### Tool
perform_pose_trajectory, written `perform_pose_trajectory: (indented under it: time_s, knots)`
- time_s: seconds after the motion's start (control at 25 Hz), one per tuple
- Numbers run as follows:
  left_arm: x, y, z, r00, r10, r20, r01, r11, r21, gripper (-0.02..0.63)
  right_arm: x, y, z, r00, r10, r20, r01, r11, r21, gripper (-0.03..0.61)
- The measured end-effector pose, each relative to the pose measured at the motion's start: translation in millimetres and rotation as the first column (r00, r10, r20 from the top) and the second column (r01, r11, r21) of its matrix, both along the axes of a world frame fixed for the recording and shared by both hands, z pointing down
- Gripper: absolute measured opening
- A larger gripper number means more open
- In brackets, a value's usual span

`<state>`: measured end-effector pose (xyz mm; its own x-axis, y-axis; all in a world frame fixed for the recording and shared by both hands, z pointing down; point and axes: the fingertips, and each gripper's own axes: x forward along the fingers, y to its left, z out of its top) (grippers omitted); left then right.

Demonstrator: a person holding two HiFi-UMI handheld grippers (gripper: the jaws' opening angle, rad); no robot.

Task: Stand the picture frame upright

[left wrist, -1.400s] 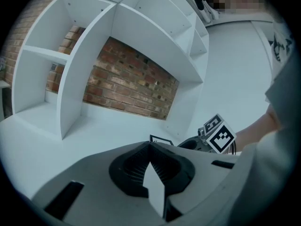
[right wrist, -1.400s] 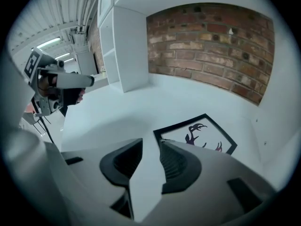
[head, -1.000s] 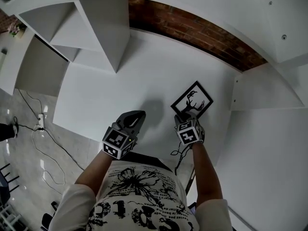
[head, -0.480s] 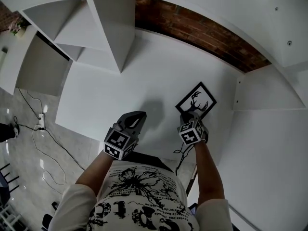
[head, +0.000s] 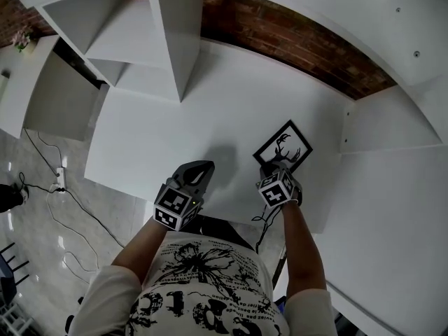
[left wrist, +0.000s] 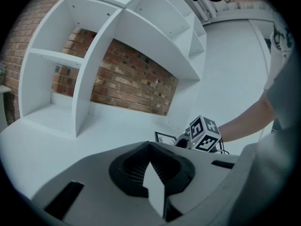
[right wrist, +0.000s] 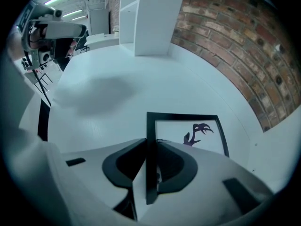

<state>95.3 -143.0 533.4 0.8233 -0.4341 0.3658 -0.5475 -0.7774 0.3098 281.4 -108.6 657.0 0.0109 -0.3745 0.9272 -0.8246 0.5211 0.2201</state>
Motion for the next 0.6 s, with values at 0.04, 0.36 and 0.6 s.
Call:
perform_pose_trajectory:
  time_s: [0.04, 0.36, 0.6]
  knots:
    - [-1.9, 3.2, 0.9, 1.0, 0.007, 0.003, -0.007, 1.0, -0.002, 0.011, -5.1, 2.9, -1.0, 1.0, -0.003, 0.001, 0.003, 1.0, 0.002, 0.075]
    - [-16.6, 21.7, 14.7, 0.999, 0.041, 0.004, -0.04, 0.999, -0.035, 0.011, -54.0, 31.2, -15.4, 0.999, -0.04, 0.035, 0.039, 0.999, 0.028, 0.074]
    - [-19.4, 36.7, 21.2, 0.997, 0.07, 0.009, -0.07, 0.997, -0.038, 0.011, -71.7, 48.2, -9.1, 0.998, -0.066, 0.014, 0.065, 0.997, 0.027, 0.074]
